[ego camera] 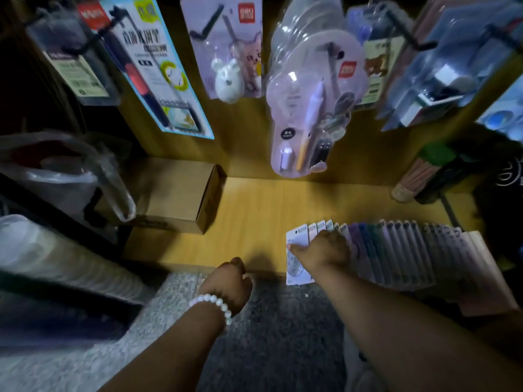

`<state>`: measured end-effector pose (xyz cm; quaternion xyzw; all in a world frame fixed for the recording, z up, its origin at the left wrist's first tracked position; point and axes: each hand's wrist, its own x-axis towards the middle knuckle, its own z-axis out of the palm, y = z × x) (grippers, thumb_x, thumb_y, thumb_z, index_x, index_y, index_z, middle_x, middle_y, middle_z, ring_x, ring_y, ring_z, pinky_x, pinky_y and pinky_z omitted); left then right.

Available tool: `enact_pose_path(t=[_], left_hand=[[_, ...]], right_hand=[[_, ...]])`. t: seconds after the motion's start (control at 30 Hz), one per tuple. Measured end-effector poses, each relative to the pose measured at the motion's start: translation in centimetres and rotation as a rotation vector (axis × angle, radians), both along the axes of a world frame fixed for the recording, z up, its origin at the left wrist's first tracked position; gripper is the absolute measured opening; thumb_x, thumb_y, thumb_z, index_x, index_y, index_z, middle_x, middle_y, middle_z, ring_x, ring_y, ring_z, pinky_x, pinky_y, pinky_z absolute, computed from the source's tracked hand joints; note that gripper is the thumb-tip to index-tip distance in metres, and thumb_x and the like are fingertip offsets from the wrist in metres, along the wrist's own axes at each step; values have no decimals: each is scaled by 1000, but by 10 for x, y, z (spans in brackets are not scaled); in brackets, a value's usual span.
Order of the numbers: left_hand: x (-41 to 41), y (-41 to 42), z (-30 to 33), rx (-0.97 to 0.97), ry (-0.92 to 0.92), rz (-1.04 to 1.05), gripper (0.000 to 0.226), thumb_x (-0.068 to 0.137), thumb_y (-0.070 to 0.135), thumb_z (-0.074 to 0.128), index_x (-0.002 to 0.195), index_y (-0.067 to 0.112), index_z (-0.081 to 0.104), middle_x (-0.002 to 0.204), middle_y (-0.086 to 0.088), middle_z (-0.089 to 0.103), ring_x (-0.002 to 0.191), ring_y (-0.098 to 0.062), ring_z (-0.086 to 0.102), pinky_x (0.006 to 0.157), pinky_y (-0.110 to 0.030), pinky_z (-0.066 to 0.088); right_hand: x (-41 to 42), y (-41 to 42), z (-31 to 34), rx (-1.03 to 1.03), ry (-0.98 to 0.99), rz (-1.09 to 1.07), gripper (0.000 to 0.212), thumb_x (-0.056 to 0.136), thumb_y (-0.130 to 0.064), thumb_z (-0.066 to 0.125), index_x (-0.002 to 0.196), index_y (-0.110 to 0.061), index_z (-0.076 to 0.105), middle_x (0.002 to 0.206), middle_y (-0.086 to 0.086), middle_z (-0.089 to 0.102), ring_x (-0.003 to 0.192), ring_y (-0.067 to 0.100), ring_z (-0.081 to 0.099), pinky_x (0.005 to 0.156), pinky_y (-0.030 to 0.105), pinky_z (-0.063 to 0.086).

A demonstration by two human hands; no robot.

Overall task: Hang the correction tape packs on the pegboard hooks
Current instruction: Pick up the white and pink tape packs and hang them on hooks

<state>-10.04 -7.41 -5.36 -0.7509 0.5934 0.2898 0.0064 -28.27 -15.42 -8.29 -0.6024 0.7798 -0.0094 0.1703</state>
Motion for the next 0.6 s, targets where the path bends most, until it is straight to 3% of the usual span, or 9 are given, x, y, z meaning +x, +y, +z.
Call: enact_pose_path(t=[0.13, 0.47, 0.6], left_hand=[[4, -1, -13, -6, 41, 9, 28, 97, 35, 46, 115, 15, 52, 104, -8, 68, 95, -25, 64, 73, -31, 47], [4, -3, -21, -2, 79, 33, 24, 96, 31, 46, 113, 15, 53, 102, -9, 69, 91, -26, 65, 68, -29, 44], [3, -2, -19, 18, 145, 82, 25, 95, 33, 51, 111, 15, 54, 101, -9, 70, 91, -26, 66, 73, -29, 49]], right_hand=[[11, -4, -14, 69, 85, -56, 108, 69, -75, 61, 143, -1, 35, 149, 21, 36, 138, 34, 34, 114, 42, 29], [32, -10, -28, -18, 72, -21, 60, 78, -53, 63, 117, -8, 51, 121, 15, 59, 112, 31, 57, 92, 35, 45], [33, -9, -25, 23, -29, -22, 67, 78, -54, 64, 122, -7, 46, 116, 14, 63, 106, 34, 62, 83, 36, 50]])
